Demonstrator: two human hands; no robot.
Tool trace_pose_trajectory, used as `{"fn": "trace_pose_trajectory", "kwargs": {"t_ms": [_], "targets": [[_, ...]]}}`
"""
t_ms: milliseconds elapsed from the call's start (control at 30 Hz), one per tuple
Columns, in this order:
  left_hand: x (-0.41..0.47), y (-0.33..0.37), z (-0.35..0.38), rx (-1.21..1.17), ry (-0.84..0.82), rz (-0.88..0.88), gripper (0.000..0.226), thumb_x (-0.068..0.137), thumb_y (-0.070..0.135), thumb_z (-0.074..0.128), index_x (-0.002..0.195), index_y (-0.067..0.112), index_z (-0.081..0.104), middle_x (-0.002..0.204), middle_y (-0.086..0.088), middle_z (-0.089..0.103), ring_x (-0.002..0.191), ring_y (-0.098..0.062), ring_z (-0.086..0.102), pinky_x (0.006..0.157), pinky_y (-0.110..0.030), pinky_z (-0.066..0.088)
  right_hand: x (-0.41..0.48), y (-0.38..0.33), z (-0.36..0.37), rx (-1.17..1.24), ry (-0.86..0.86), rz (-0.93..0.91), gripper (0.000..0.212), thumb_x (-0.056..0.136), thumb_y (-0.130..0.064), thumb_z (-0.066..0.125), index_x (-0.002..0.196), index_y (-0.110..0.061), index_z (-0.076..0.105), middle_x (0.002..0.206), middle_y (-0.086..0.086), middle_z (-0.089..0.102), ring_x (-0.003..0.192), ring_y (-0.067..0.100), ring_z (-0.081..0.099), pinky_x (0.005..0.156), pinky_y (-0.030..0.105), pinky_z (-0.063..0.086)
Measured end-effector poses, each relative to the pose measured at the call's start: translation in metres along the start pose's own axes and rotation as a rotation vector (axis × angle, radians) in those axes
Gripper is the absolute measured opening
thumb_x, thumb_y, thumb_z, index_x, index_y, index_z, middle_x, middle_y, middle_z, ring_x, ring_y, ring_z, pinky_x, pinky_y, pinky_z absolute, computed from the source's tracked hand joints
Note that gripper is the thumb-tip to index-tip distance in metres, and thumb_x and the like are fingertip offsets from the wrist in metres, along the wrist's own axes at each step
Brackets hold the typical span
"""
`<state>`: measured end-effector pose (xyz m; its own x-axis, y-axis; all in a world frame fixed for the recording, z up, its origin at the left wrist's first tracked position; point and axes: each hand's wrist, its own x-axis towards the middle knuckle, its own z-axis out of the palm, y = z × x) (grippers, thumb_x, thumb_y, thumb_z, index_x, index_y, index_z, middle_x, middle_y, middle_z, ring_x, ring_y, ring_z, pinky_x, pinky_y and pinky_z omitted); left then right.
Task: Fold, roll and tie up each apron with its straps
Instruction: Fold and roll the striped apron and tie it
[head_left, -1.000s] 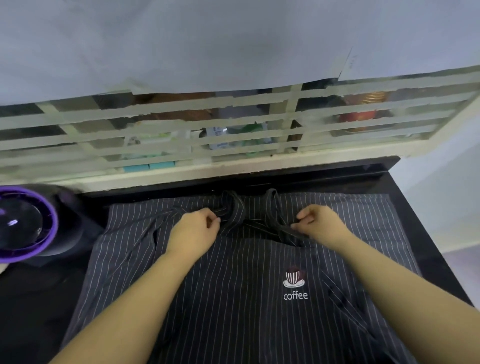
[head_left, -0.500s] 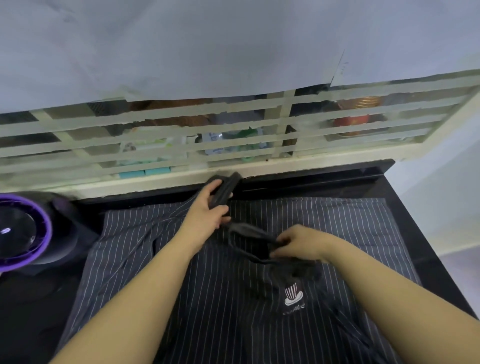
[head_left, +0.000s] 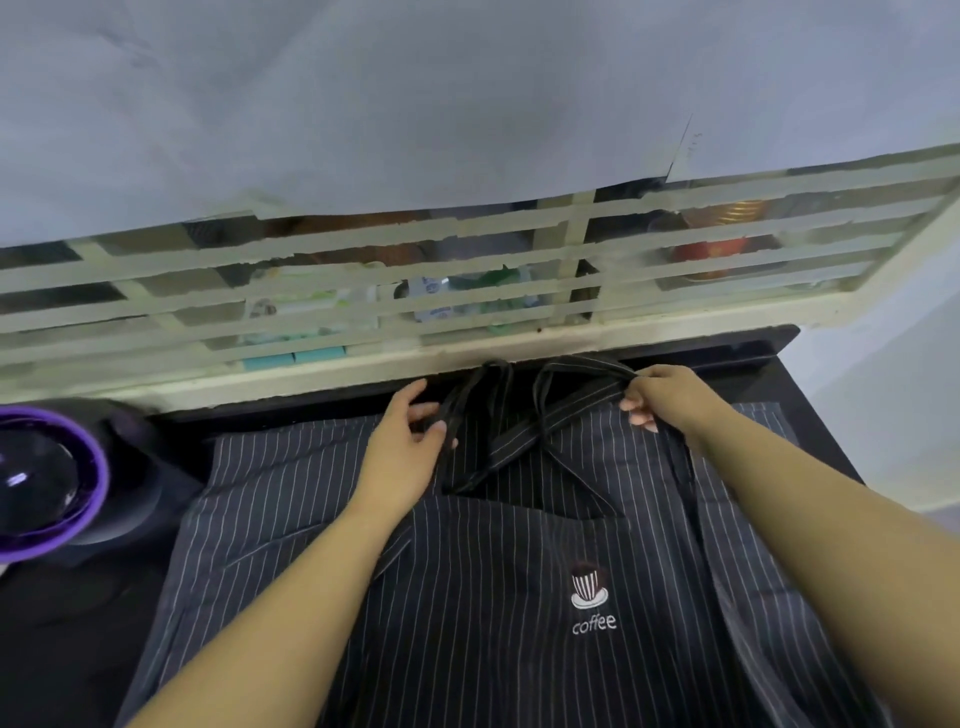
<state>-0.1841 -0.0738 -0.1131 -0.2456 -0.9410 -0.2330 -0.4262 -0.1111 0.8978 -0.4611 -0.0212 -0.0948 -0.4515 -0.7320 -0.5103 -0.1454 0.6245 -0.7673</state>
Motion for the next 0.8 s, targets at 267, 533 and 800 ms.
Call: {"fn": "trace_pose_trajectory", "kwargs": {"t_ms": [267, 533, 800], "targets": [[-0.017, 0.010, 0.005, 0.290, -0.647, -0.289, 0.026, 0.094, 0.013, 0.058, 0.119, 0.015, 0.064, 0.106, -0.005, 0.071, 0.096, -0.020, 0.069, 0.090, -0.034, 0.055, -0.012, 0.009, 0.018, -0.783, 0.319, -0.316, 0.030, 0.087, -0.027, 0.066, 0.115, -0.019, 0.061, 0.111, 0.004, 0.057, 0.100, 0.024, 0.056, 0.085, 0.039, 0.048], [-0.018, 0.001, 0.027, 0.720, -0.486, -0.013, 0.076, 0.089, 0.040, 0.063, 0.152, 0.025, 0.021, 0.161, 0.001, 0.003, 0.146, -0.024, 0.012, 0.119, -0.035, 0.016, -0.017, 0.027, 0.059, -0.602, -0.107, -0.201, 0.056, 0.092, -0.055, 0.046, 0.127, -0.013, 0.058, 0.120, 0.008, 0.063, 0.110, 0.023, 0.056, 0.091, 0.036, 0.047], [0.018, 0.000, 0.003, 0.658, 0.035, 0.299, 0.045, 0.092, 0.017, 0.057, 0.137, 0.015, 0.049, 0.140, -0.007, 0.045, 0.128, -0.027, 0.040, 0.107, -0.039, 0.036, -0.010, 0.014, 0.061, -0.606, 0.056, -0.492, 0.051, 0.092, -0.033, 0.059, 0.135, -0.008, 0.050, 0.152, 0.007, 0.031, 0.137, 0.024, 0.032, 0.112, 0.036, 0.031]]}}
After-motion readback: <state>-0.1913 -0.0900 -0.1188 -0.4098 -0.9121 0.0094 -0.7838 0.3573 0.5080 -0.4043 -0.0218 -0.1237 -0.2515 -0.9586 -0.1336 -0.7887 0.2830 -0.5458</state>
